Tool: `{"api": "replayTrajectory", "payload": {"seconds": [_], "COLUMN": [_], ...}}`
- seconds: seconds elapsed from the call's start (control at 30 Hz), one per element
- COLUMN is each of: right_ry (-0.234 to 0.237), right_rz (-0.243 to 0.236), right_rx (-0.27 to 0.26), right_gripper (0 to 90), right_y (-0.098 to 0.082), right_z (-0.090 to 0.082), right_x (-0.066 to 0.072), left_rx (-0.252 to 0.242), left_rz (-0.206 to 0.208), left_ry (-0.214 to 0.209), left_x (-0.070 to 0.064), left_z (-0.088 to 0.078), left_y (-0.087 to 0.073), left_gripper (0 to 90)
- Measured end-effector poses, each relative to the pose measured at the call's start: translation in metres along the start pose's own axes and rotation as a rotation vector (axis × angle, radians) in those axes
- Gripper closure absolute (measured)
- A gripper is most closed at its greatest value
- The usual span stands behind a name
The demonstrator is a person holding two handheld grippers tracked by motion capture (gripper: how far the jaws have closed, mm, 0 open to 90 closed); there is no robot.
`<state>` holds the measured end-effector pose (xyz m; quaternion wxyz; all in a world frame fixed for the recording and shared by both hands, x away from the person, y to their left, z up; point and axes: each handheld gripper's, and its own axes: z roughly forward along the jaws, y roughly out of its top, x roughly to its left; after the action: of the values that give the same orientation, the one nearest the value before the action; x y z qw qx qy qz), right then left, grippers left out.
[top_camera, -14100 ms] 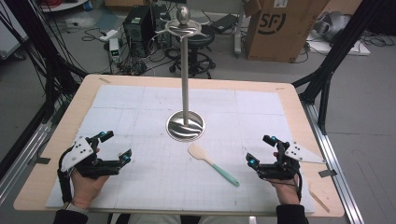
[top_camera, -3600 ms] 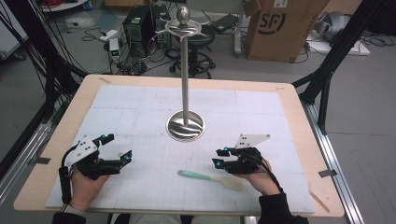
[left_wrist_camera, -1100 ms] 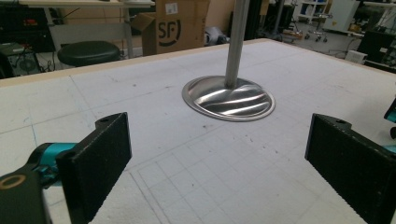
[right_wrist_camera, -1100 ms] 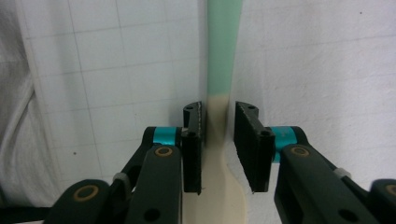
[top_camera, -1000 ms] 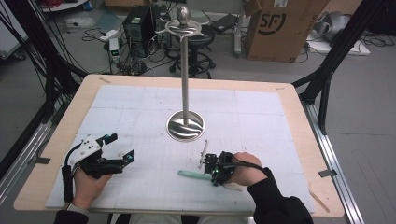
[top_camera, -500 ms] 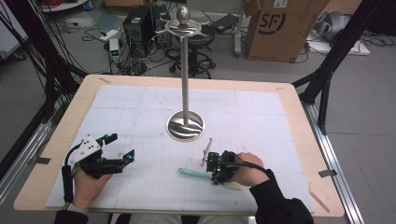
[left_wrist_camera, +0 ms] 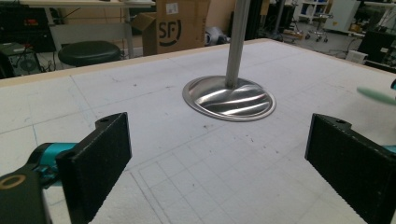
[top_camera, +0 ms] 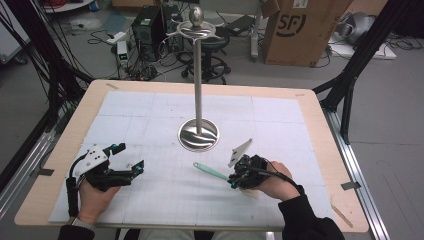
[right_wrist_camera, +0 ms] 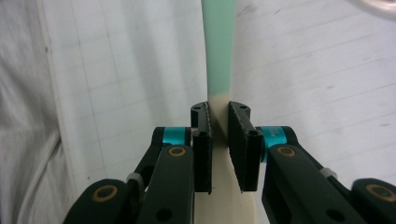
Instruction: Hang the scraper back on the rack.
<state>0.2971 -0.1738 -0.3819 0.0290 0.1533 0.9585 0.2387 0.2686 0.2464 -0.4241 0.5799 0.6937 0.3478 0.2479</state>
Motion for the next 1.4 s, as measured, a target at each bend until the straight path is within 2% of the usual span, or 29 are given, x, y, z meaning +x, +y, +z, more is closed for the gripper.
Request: {"api": "replayTrajectory", "payload": {"seconds": [0.1, 0.2, 0.23, 0.37, 0.4, 0.43, 0.5, 0.53, 0.6, 0.73, 0.87, 1.03, 1.17, 1.23, 1.3, 1.4], "right_ry": [-0.026, -0.071, -0.079, -0.113, -0.138, -0.138, -0.155, -0.164, -0.162, -0.183, -0.207, -0.206, -0.143, -0.153, -0.144, -0.151], "right_rz": [0.024, 0.006, 0.02, 0.049, 0.068, 0.068, 0.095, 0.119, 0.17, 0.214, 0.261, 0.302, 0.318, 0.314, 0.315, 0.307], "right_rx": [-0.073, -0.153, -0.191, -0.283, -0.343, -0.343, -0.407, -0.451, -0.504, -0.54, -0.632, -0.752, -0.854, -0.873, -0.898, -0.906], "right_gripper": [80.1, 80.1, 80.1, 80.1, 80.2, 80.2, 80.1, 80.1, 80.1, 80.1, 80.1, 80.2, 80.1, 80.1, 80.1, 80.1], "right_y": [-0.002, -0.003, -0.004, -0.007, -0.008, -0.008, -0.009, -0.01, -0.011, -0.013, -0.016, -0.016, -0.012, -0.009, -0.007, -0.001], "right_z": [-0.01, -0.017, -0.019, -0.026, -0.03, -0.03, -0.035, -0.038, -0.042, -0.048, -0.055, -0.066, -0.076, -0.082, -0.087, -0.094], "right_x": [-0.004, -0.006, -0.007, -0.01, -0.013, -0.013, -0.016, -0.018, -0.023, -0.029, -0.035, -0.045, -0.051, -0.053, -0.056, -0.059], "left_rx": [0.0, 0.0, 0.0, 0.0, 0.0, 0.0, -0.001, 0.0, 0.001, 0.0, 0.001, 0.002, 0.0, 0.002, 0.005, 0.003], "left_rz": [-0.001, -0.001, 0.0, -0.001, -0.002, -0.001, -0.003, -0.002, -0.002, -0.004, -0.004, -0.003, -0.005, -0.005, -0.004, -0.005], "left_ry": [0.0, 0.0, 0.0, 0.0, -0.001, 0.0, -0.001, 0.001, 0.001, -0.001, -0.002, 0.0, -0.001, -0.001, -0.004, -0.004], "left_x": [0.0, 0.0, 0.0, 0.0, 0.0, 0.0, 0.0, 0.0, 0.0, 0.0, 0.0, 0.0, 0.0, 0.0, 0.0, -0.001], "left_z": [0.0, 0.0, 0.0, 0.0, 0.0, 0.0, 0.0, 0.0, 0.0, 0.0, 0.0, 0.0, 0.0, 0.0, 0.0, 0.0], "left_y": [0.0, 0.0, 0.0, 0.0, 0.0, 0.0, 0.0, 0.0, 0.0, 0.0, 0.0, 0.0, 0.0, 0.0, 0.0, 0.0], "left_gripper": [7.6, 7.6, 7.6, 7.6, 7.6, 7.6, 7.6, 7.6, 7.6, 7.6, 7.6, 7.6, 7.6, 7.6, 7.6, 7.6]}}
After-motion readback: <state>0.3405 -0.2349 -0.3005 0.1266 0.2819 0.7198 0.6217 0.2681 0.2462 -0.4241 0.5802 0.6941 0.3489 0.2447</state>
